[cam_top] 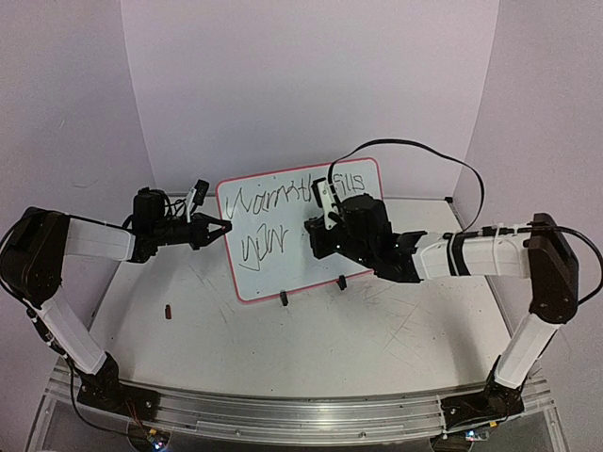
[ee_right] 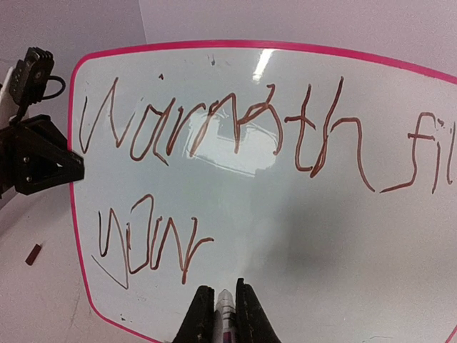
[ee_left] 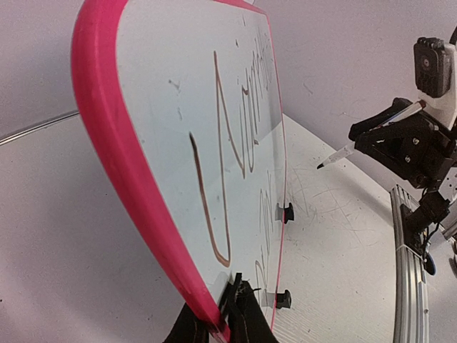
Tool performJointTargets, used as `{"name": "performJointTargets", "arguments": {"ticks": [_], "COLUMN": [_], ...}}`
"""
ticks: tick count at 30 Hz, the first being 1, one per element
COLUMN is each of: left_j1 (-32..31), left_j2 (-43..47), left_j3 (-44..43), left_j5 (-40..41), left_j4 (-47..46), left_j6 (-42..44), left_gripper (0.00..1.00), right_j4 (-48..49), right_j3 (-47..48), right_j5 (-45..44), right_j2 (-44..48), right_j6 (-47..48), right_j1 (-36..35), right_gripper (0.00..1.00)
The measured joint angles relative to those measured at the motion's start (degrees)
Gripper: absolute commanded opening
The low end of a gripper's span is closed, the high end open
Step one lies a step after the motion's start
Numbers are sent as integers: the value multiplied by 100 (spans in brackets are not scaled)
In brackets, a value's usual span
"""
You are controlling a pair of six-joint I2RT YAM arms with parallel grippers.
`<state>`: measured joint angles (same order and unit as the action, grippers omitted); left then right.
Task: Write a sentence on the whiteboard
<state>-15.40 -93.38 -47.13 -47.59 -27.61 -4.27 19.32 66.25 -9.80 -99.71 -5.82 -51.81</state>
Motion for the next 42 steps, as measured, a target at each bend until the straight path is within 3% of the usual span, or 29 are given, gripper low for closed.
{"name": "performJointTargets", "arguments": {"ticks": [42], "left_j1": [0], "left_j2": [0], "left_j3": [-13], "left_j5": [-18], "left_j4": [23], "left_j6": [0], "left_gripper": [0], "right_j4": [-222], "right_j3": [867], "right_j5": [-404], "right_j2": [-766], "right_j6": [-129], "right_j1": [314], "right_gripper": [0]}}
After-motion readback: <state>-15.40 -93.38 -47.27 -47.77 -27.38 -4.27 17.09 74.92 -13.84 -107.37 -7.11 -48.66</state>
